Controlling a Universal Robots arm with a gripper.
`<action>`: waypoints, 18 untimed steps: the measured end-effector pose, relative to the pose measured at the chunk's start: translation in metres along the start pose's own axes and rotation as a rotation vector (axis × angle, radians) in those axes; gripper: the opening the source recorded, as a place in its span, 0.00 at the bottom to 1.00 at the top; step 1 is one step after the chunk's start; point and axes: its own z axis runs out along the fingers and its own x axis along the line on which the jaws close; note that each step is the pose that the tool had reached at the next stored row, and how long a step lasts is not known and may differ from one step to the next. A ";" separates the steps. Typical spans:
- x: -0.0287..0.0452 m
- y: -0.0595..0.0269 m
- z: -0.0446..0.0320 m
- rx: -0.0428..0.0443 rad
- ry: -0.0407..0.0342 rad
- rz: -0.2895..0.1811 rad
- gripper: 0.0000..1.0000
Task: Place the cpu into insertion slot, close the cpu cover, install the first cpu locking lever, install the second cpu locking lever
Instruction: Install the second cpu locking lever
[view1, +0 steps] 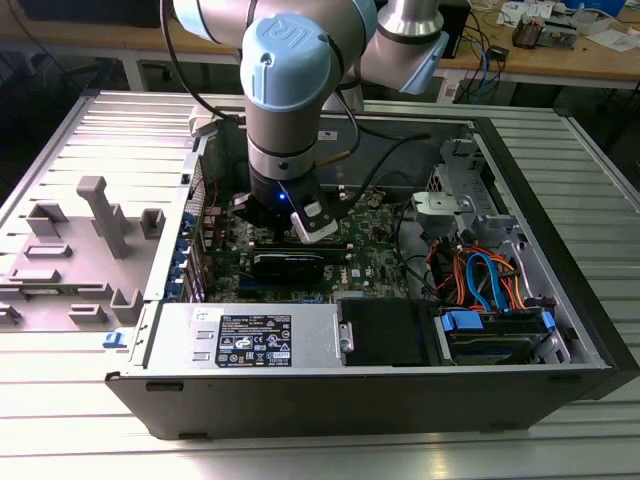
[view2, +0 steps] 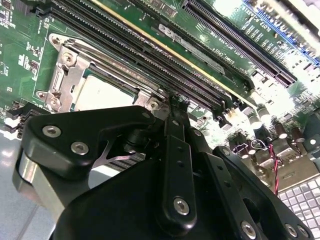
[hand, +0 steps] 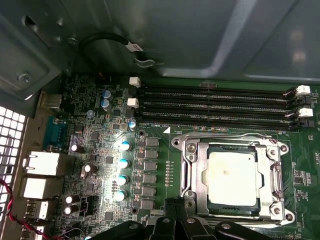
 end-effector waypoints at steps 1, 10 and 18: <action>0.0000 0.0001 0.0003 -0.0001 0.0000 0.000 0.11; 0.0000 0.0000 0.0013 0.0041 0.0002 0.000 0.11; 0.0001 0.0002 0.0000 0.0237 0.0012 0.001 0.11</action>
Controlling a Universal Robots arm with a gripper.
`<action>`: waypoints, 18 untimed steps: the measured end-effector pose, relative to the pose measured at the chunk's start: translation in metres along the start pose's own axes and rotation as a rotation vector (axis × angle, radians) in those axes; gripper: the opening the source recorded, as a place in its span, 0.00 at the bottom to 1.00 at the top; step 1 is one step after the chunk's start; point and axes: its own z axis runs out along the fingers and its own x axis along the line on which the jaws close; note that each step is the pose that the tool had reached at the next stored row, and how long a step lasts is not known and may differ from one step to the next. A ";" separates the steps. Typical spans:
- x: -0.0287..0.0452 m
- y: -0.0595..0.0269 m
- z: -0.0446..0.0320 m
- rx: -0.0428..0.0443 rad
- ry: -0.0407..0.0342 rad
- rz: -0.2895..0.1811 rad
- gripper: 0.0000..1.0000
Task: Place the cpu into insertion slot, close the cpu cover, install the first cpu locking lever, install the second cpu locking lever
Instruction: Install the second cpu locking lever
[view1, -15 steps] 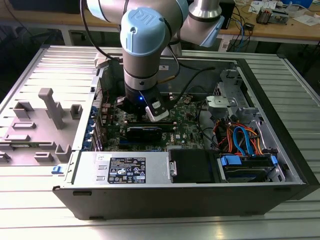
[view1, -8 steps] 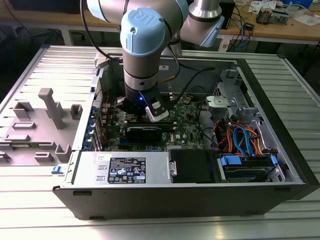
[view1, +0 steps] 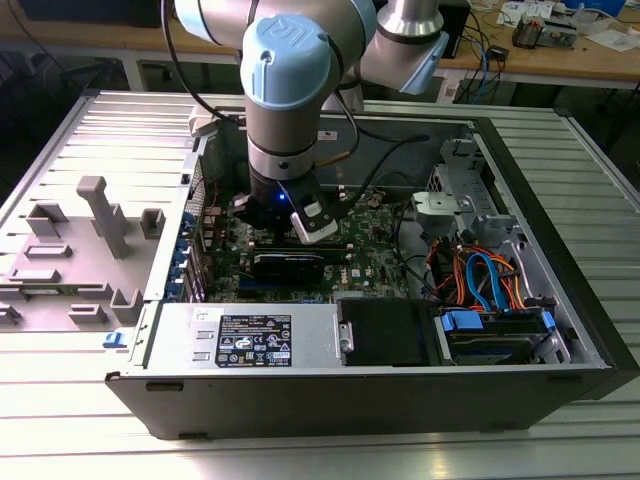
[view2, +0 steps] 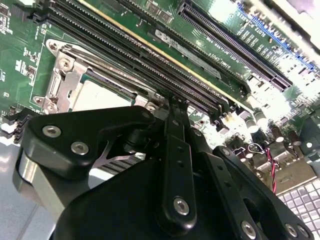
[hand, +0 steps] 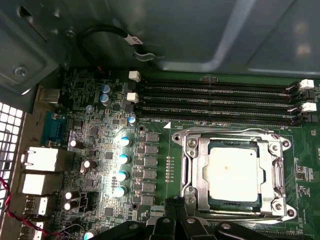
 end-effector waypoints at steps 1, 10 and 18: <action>0.0000 0.0002 -0.0007 -0.0002 -0.0001 0.000 0.11; 0.0004 0.0028 -0.0151 0.0001 0.0002 0.000 0.11; 0.0004 0.0032 -0.0169 0.0000 0.0001 0.000 0.11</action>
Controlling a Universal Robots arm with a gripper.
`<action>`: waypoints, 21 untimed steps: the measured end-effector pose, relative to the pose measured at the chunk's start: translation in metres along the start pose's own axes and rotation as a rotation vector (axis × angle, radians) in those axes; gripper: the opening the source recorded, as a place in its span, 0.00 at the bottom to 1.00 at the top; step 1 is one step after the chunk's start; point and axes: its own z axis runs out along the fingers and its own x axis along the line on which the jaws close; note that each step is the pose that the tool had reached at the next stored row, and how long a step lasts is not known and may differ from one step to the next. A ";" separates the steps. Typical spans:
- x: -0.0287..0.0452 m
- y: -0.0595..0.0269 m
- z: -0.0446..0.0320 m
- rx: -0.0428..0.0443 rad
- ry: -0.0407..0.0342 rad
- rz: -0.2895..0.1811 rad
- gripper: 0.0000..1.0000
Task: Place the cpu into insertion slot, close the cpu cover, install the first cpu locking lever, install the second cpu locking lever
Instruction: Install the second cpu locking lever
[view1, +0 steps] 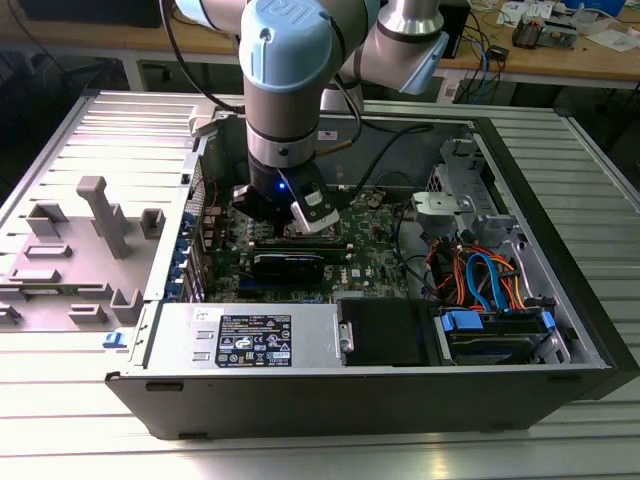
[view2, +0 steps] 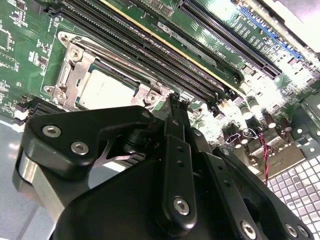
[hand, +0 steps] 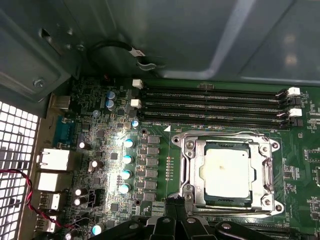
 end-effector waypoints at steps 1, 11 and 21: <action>0.0000 0.0000 -0.0002 0.0000 0.0000 0.000 0.11; 0.0001 0.0004 -0.0024 0.0000 0.0000 0.000 0.11; 0.0001 0.0009 -0.0048 0.0000 0.0000 0.000 0.11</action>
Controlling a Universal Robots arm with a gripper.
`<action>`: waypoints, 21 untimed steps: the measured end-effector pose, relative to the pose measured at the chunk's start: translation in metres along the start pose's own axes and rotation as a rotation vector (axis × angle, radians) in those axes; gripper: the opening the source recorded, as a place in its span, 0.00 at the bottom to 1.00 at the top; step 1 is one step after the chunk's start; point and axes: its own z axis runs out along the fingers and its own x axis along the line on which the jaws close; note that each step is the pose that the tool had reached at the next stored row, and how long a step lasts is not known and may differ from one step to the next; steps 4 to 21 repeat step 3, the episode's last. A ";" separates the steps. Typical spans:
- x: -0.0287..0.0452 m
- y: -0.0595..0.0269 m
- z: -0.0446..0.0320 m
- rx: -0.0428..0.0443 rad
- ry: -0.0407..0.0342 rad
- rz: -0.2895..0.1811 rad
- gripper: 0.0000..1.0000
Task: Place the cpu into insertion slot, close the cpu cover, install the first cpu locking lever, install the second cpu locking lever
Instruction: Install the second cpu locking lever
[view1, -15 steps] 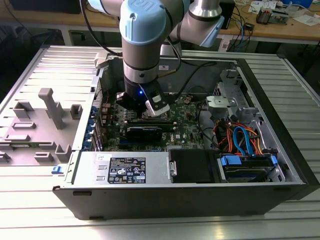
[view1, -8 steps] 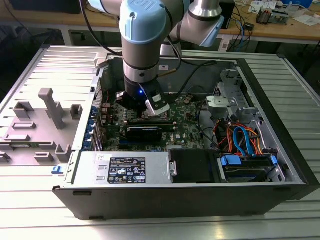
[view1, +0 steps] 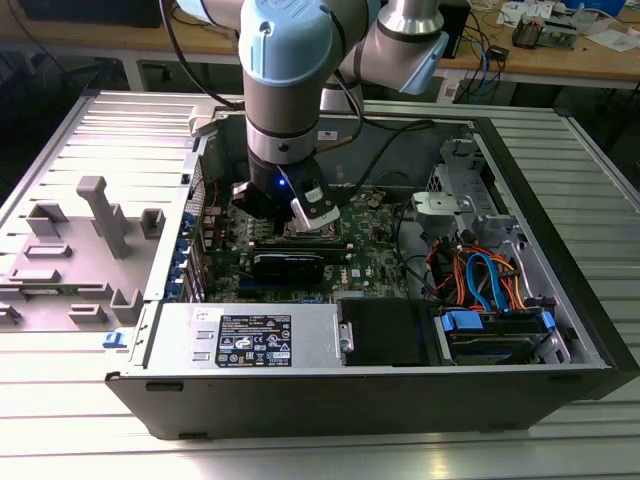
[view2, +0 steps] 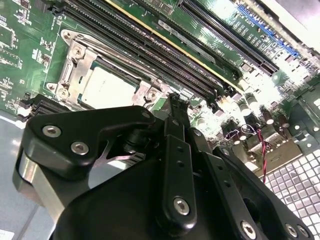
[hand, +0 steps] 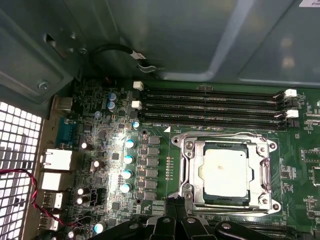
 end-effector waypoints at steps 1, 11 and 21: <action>0.0000 0.0000 -0.0002 0.0000 0.0000 0.000 0.11; 0.0000 0.0001 -0.0006 0.0000 0.0000 0.000 0.11; 0.0000 0.0001 -0.0006 0.0000 0.0000 0.000 0.11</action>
